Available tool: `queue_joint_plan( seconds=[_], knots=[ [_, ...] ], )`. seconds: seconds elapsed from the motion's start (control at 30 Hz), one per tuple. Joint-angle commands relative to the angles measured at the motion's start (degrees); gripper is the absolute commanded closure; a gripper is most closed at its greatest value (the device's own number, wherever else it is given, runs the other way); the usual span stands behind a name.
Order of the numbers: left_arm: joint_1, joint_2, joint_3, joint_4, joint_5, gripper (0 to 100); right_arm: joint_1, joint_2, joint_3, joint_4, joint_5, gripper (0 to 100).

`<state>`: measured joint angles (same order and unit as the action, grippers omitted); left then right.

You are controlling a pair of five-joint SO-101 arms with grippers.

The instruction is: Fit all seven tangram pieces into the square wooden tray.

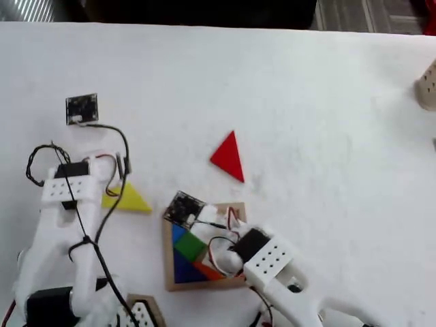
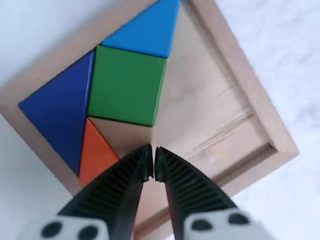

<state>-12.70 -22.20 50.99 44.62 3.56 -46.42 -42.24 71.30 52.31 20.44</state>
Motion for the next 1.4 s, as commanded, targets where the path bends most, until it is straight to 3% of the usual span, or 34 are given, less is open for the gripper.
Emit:
queue_joint_plan(
  seconds=[0.0, 0.13, 0.2, 0.43, 0.53, 1.0, 1.23, 1.37],
  knots=[
    [-0.7, 0.0, -3.3, 0.1, 0.7, 81, 6.5, -1.4, -4.2, 1.8, -0.7, 98.1],
    [-0.7, 0.0, -3.4, 0.0, 0.7, 81, 13.9, -0.9, -4.3, -0.2, -0.9, 98.1],
    [-0.7, 0.0, -3.4, 0.0, 0.7, 81, 14.3, -0.4, -3.2, -1.6, -2.4, 97.8],
    [-1.7, 0.0, -3.5, 0.0, 0.8, 81, 2.2, 6.9, -3.2, -3.1, -1.8, 97.8],
    [-2.5, 0.0, -4.0, 0.2, 0.9, 81, 1.8, 9.3, -4.5, -2.8, 1.1, 98.1],
    [-3.0, 0.0, -4.5, 0.1, 0.9, 81, 0.8, 9.3, -8.4, 3.0, 1.0, 98.1],
    [-8.5, 0.0, -6.0, 0.4, 7.0, 81, 11.8, 0.4, -9.7, 3.5, 1.0, 97.7],
    [-12.1, 0.0, -7.1, 0.4, 10.3, 81, 13.7, -3.9, -9.9, 3.4, 1.0, 97.2]
  ],
)
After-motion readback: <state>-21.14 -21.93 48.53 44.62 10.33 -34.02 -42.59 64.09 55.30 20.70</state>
